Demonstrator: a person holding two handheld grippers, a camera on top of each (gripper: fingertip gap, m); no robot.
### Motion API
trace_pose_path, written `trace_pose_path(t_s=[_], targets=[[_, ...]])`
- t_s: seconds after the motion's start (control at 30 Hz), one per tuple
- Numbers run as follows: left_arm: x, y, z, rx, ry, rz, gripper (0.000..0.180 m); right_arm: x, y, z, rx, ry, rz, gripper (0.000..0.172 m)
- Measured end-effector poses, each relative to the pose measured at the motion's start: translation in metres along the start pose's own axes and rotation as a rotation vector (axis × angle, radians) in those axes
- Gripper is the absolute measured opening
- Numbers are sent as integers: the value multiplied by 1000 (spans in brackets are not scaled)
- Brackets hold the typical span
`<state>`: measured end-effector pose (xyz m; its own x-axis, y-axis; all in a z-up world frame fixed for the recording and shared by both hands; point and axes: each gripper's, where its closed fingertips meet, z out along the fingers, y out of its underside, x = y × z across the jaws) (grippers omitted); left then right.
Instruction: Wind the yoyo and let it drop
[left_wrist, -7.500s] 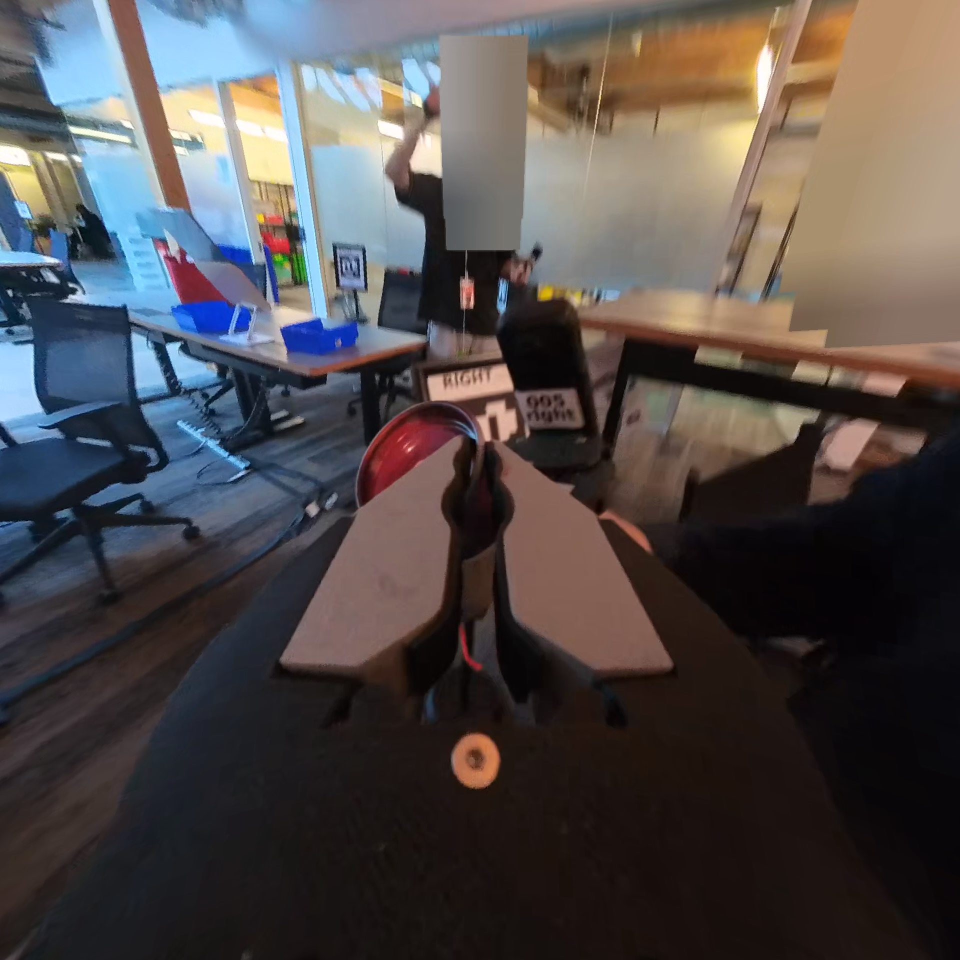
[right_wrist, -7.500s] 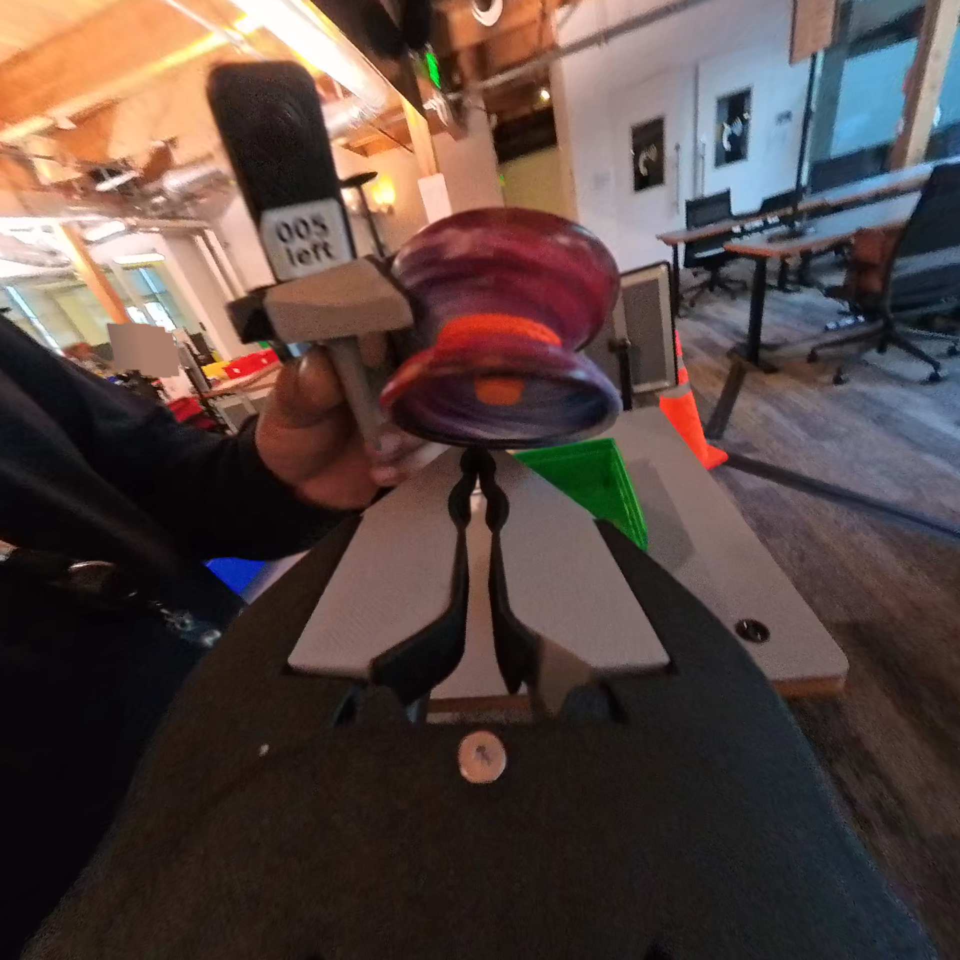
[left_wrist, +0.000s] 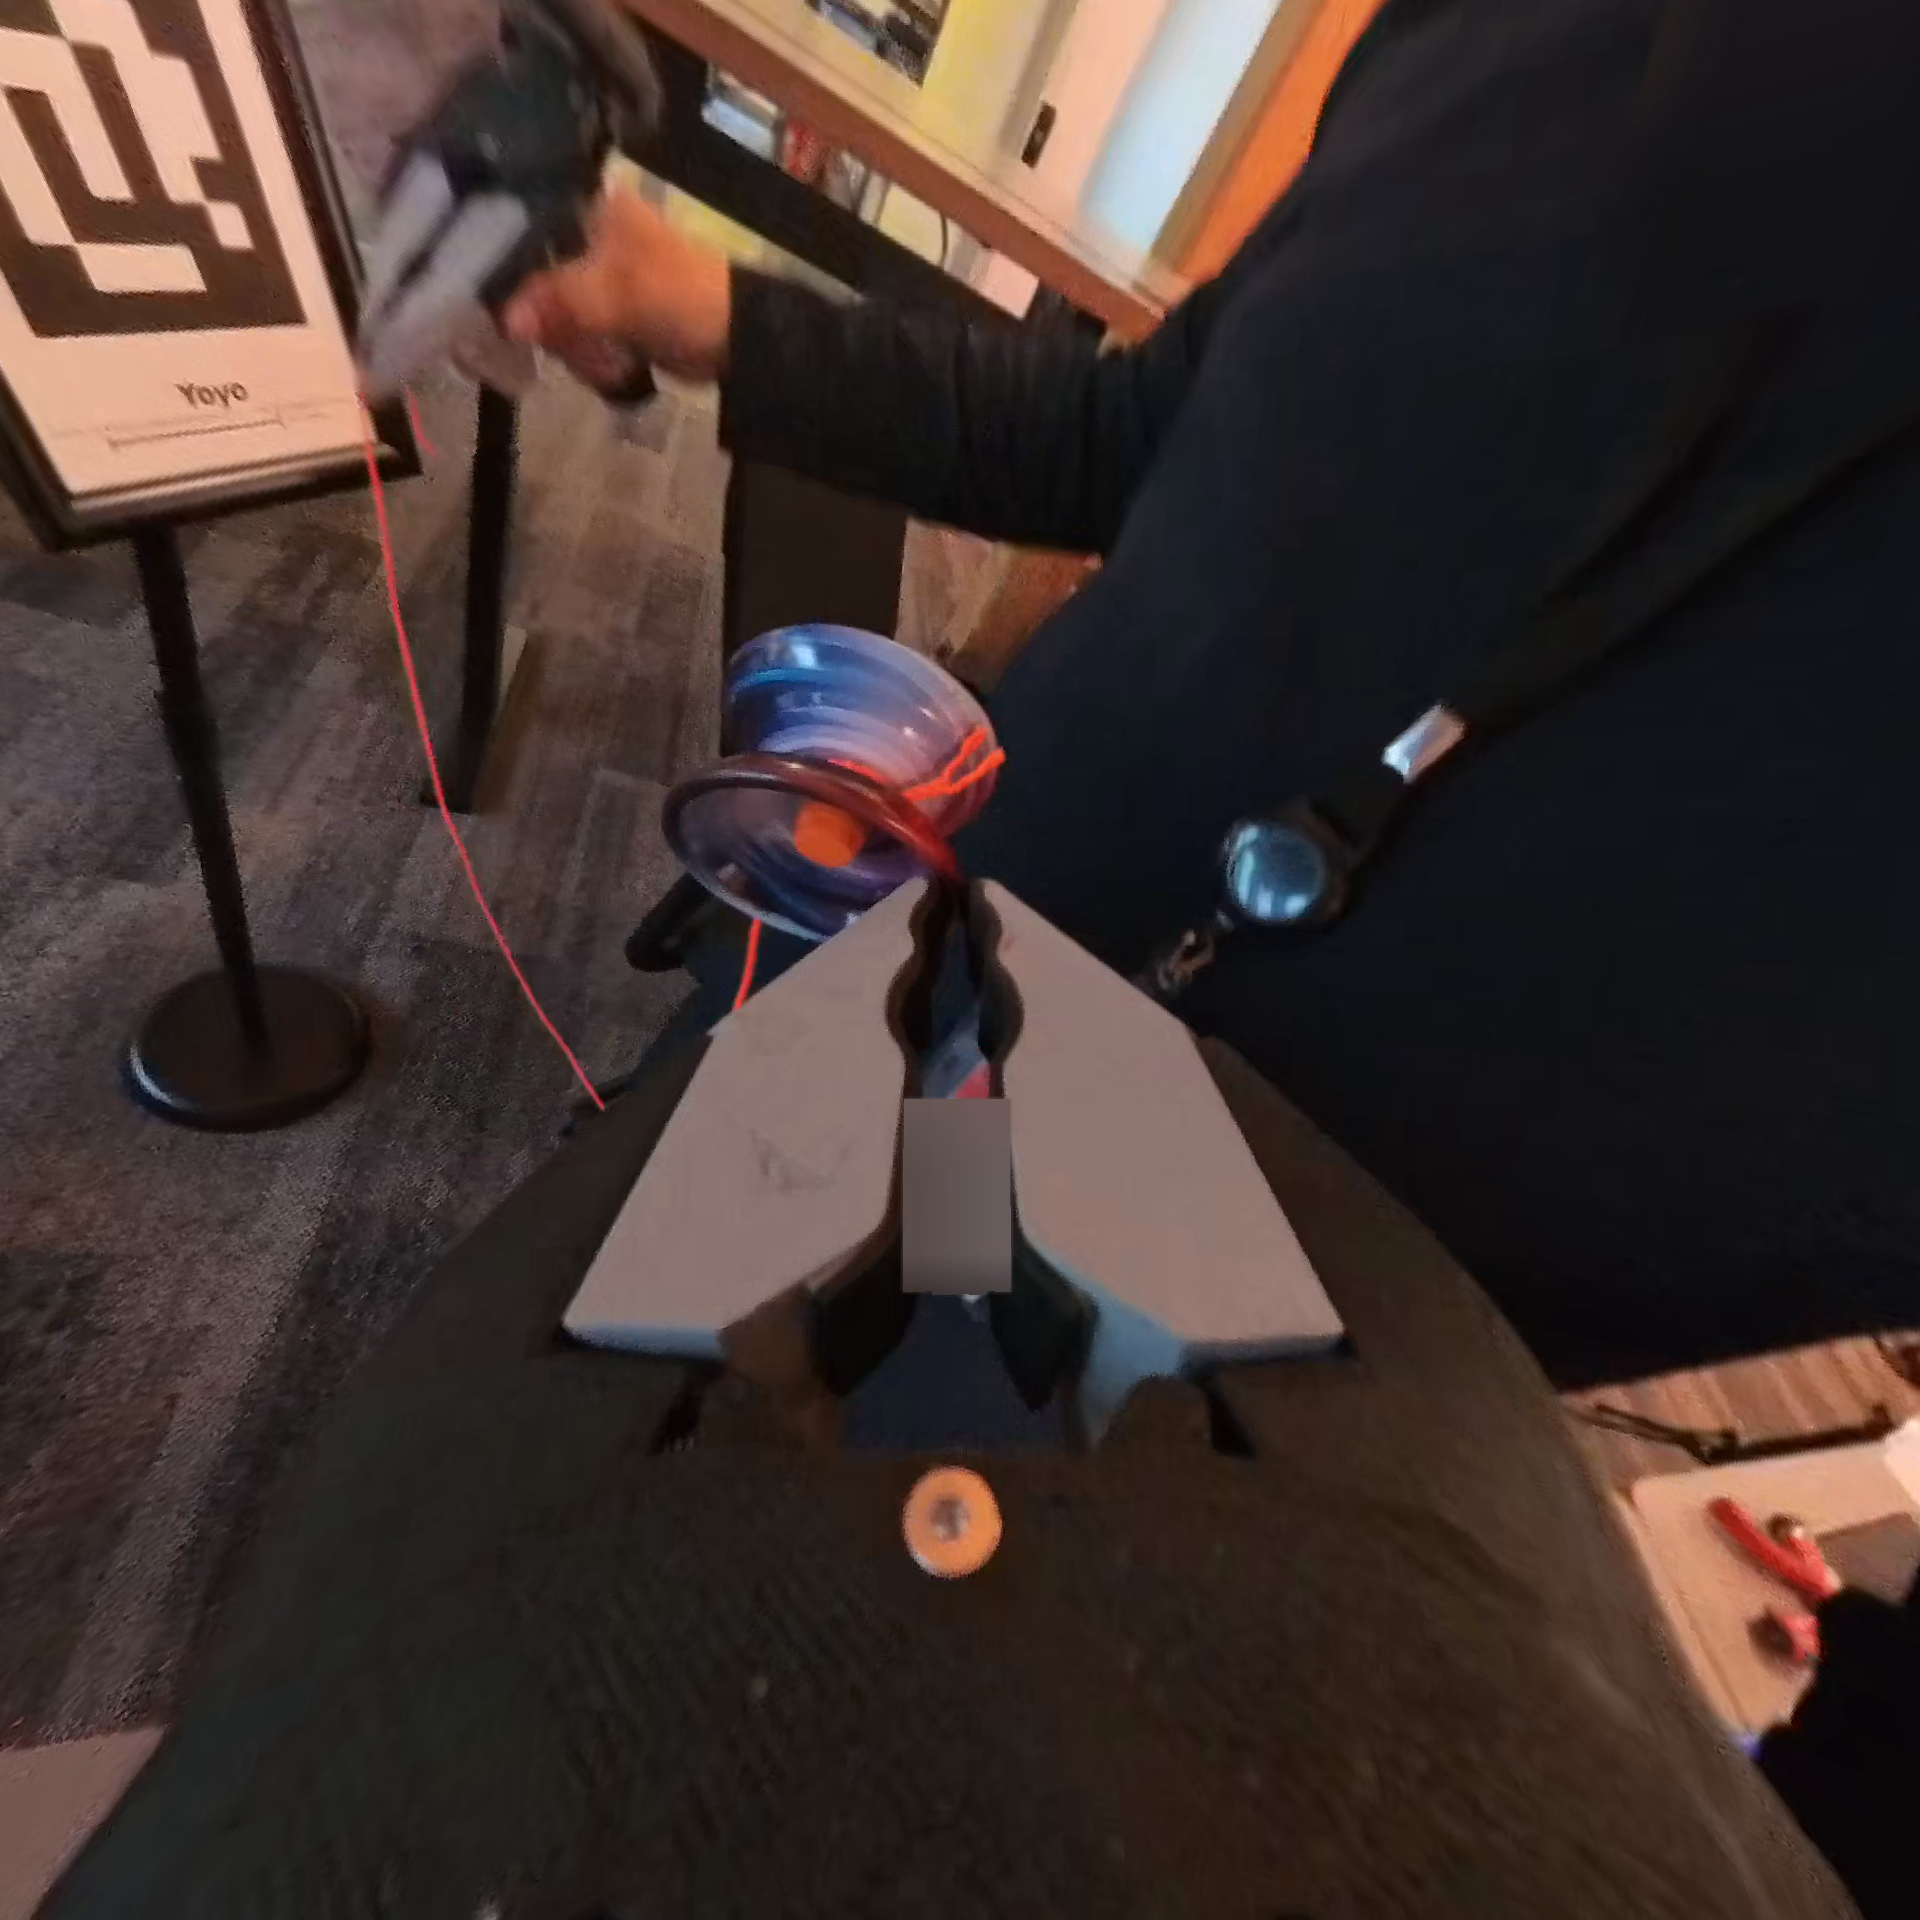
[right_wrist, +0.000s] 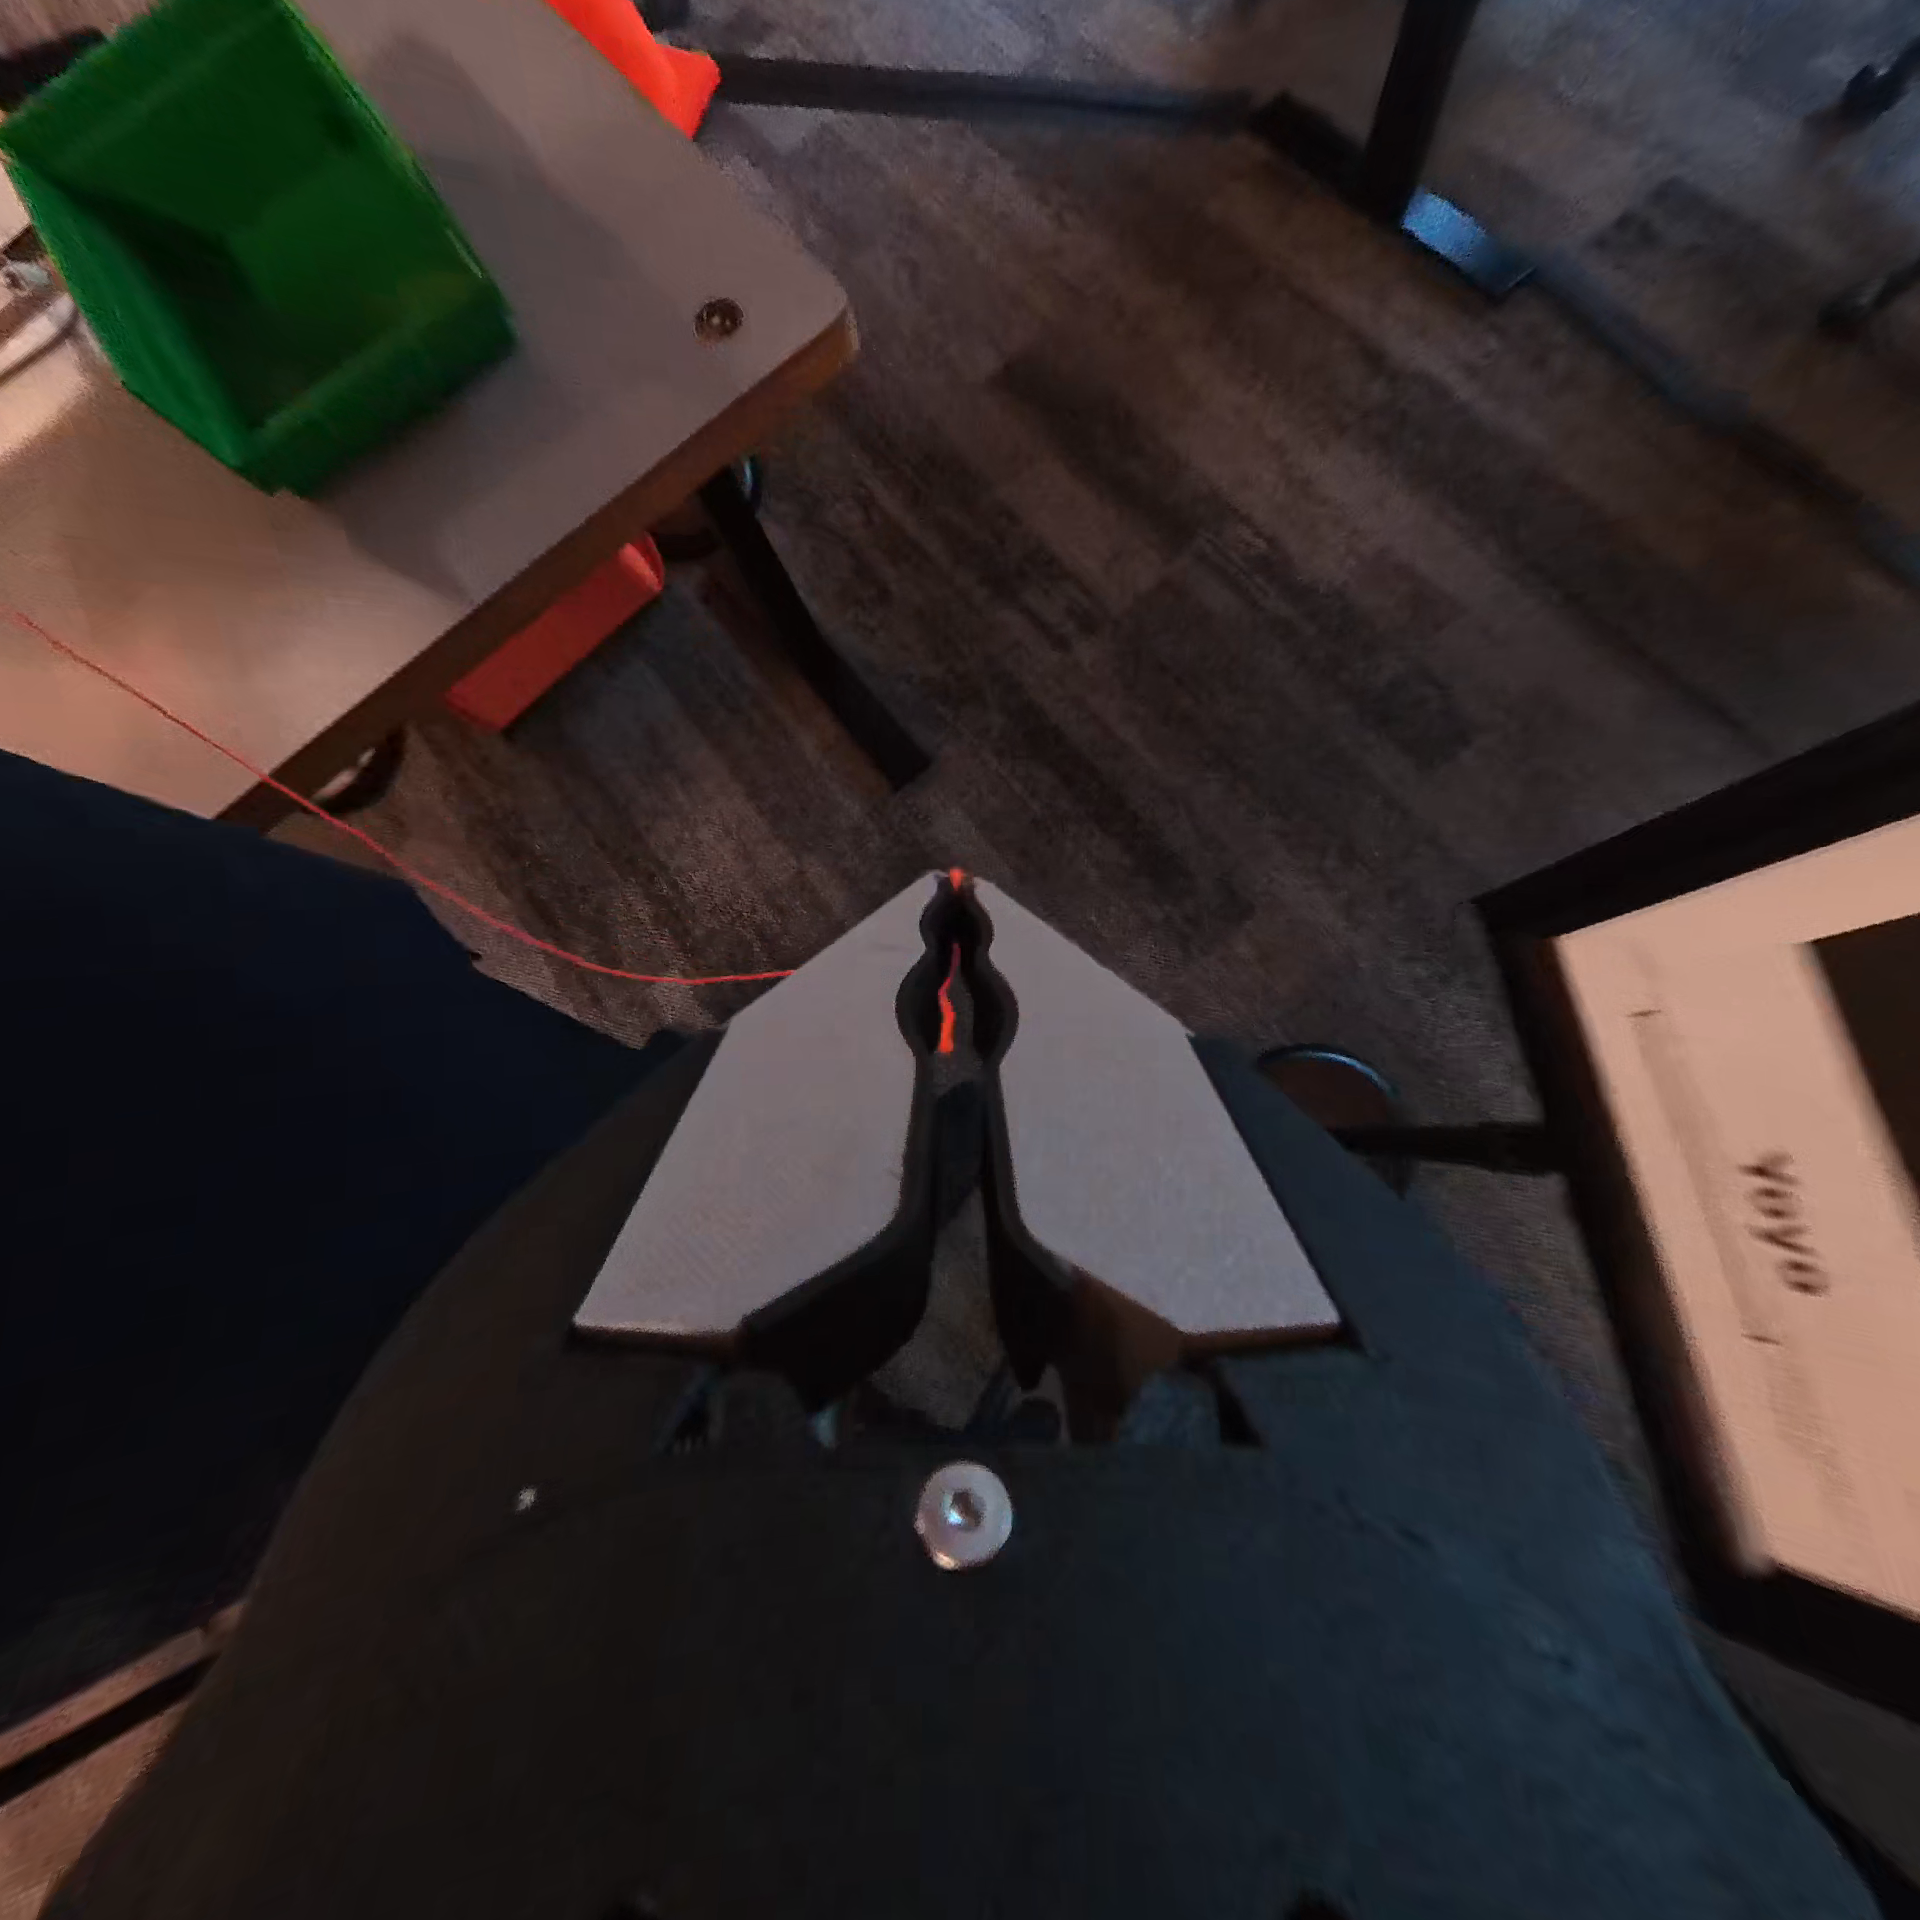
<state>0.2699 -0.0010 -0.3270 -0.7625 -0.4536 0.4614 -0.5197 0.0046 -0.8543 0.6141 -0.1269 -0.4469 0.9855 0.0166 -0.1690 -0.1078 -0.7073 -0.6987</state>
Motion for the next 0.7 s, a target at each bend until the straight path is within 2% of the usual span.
trace_pose_path(t_s=[0.03,0.13,0.3,0.43,0.57,0.63,0.7], targets=[[-4,-11,2,11,-13,-12,1,-5,9,11,5,-23,16,0],[-18,-30,11,12,-78,-28,1,-18,31,35,12,-67,55,26],[-33,-32,19,-23,-152,12,1,-27,60,45,-19,-74,43,47],[-58,-26,8,-8,-195,-47,1,-9,62,36,6,-66,98,55],[-51,-36,8,24,-197,-10,1,-16,21,13,137,-114,108,57],[-46,-38,17,14,-185,5,1,-44,-15,7,229,-188,67,58],[-39,-42,29,14,-153,12,1,-93,-58,4,341,-325,10,60]])
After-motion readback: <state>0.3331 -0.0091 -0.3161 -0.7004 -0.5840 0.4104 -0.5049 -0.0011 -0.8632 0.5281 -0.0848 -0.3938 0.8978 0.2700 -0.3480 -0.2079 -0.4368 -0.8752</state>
